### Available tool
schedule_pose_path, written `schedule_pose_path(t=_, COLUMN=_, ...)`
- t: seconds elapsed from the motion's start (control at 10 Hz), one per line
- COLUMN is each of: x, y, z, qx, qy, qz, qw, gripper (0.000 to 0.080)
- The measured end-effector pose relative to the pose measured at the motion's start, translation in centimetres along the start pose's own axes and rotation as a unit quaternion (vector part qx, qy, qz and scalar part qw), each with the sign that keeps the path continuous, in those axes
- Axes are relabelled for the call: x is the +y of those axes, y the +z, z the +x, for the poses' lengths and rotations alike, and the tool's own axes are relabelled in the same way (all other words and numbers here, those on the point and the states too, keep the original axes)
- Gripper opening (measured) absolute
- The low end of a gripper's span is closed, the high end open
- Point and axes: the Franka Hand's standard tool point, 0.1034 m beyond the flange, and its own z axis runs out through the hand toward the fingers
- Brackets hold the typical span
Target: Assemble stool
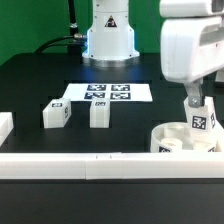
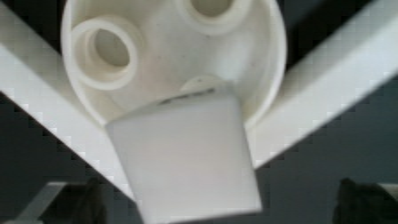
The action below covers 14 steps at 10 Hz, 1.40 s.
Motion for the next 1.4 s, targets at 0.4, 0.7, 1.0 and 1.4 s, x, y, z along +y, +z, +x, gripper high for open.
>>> schedule_pose_path(t=0.4, x=-0.04, y=0.73, z=-0.43, qx=-0.005, qy=0.001, qz=0.003, qw=1.0, gripper=0.0649)
schedule_pose_path(t=0.7, x=-0.04, y=0.79, z=-0.48, qx=-0.005, qy=0.003, qz=0.004, qw=1.0, gripper=0.0376)
schedule_pose_path(t=1.0, x=-0.06, y=0.8, z=-0.47, qx=-0.005, qy=0.073, qz=0.004, qw=0.997, gripper=0.0335)
schedule_pose_path(t=1.4, x=-0.42, y=0.86, z=-0.19, qx=-0.004, qy=0.31, qz=0.003, qw=0.951, gripper=0.0335)
